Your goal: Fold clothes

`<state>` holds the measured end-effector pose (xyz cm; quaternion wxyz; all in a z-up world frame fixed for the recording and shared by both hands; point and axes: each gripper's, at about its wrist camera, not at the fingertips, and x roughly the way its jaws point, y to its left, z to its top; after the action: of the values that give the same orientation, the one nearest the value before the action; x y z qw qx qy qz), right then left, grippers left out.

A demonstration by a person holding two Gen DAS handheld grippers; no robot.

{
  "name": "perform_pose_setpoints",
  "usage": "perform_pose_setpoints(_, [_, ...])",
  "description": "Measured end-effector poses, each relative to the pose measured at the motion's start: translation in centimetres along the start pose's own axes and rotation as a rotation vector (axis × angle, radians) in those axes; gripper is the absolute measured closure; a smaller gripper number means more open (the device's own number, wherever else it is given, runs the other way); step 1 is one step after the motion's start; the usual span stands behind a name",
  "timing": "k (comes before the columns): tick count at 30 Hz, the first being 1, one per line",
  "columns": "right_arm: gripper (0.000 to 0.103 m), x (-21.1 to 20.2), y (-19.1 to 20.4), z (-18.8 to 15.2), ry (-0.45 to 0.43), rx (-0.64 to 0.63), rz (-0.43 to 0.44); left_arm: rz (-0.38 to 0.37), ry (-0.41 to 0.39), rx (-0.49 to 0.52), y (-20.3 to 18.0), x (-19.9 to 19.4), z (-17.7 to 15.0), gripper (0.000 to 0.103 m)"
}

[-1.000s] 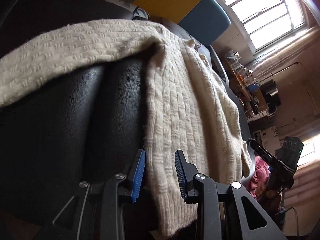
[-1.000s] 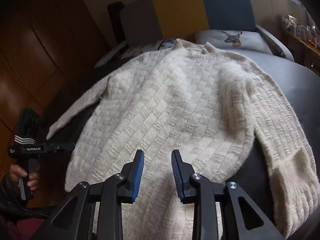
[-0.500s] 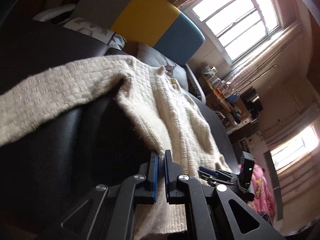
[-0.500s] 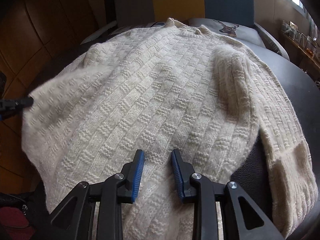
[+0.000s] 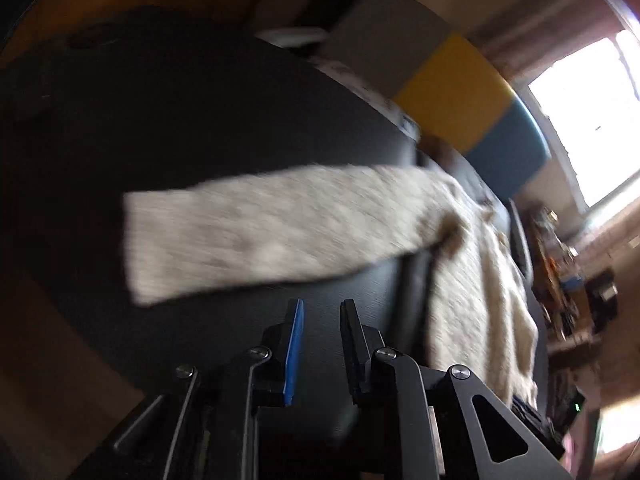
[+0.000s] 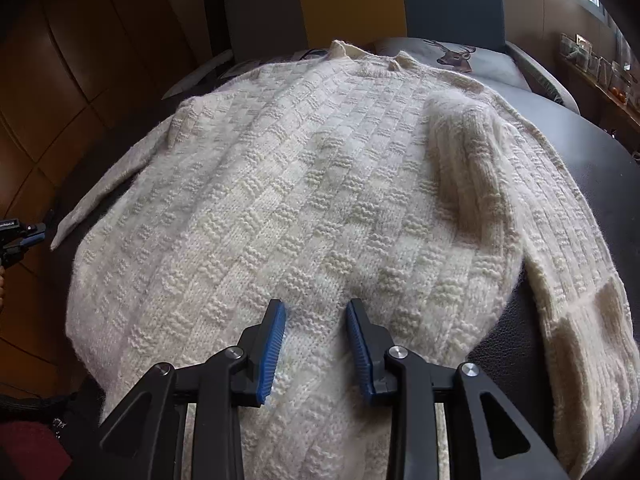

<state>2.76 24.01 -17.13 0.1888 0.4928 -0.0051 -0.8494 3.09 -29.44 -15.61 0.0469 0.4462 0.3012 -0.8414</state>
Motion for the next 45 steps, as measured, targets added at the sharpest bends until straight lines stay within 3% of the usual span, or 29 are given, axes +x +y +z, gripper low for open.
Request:
perform_pose_setpoints(1, [0.071,0.0,0.1,0.2,0.010,-0.001,-0.008,0.063,-0.014,-0.047,2.0,-0.5,0.8,0.081])
perform_pose_setpoints(4, [0.071,-0.7,0.6,1.1,-0.019,-0.002,-0.017,0.133,-0.042,-0.131,6.4,-1.4,2.2,0.078])
perform_pose_setpoints(6, [0.071,-1.7,1.1,1.9,-0.068,-0.024,-0.012,0.136,-0.046,-0.136,7.5,-0.9,2.8,0.065])
perform_pose_setpoints(9, [0.071,-2.4,2.5,3.5,-0.098,-0.071,0.000,0.142,-0.049,-0.096,7.2,0.6,3.4,0.048])
perform_pose_setpoints(14, [0.071,-1.0,6.0,6.2,-0.074,-0.173,-0.001,0.218,-0.022,0.018,5.7,3.4,4.0,0.047])
perform_pose_setpoints(15, [0.071,-0.5,6.8,6.7,-0.067,-0.191,0.001,0.242,-0.037,0.054,5.2,3.6,4.0,0.051])
perform_pose_setpoints(16, [0.071,0.0,7.5,7.1,-0.062,-0.206,0.006,0.237,-0.040,0.066,5.1,3.7,4.0,0.062])
perform_pose_setpoints(17, [0.071,0.6,8.3,7.6,-0.057,-0.221,0.009,0.233,-0.043,0.078,4.9,3.8,4.0,0.092])
perform_pose_setpoints(20, [0.071,2.1,10.2,9.5,-0.048,-0.249,0.047,0.219,-0.055,0.110,4.5,3.9,4.1,0.093])
perform_pose_setpoints(27, [0.071,4.6,13.7,17.3,-0.113,-0.251,0.170,0.130,-0.206,0.090,4.2,-0.6,7.2,0.093])
perform_pose_setpoints(33, [0.071,12.2,15.3,21.1,0.026,-0.199,0.179,0.103,-0.302,0.139,2.6,-3.8,10.4,0.093])
perform_pose_setpoints(36, [0.070,15.7,15.1,21.0,0.103,-0.152,0.166,0.116,-0.328,0.157,1.4,-3.8,13.0,0.093])
perform_pose_setpoints(40, [0.070,15.6,15.6,20.4,0.057,-0.186,0.180,0.162,-0.359,0.165,1.0,-3.6,15.2,0.093])
perform_pose_setpoints(45, [0.070,15.4,15.6,19.0,0.001,-0.259,0.186,0.290,-0.321,0.135,3.0,-1.6,18.1,0.093])
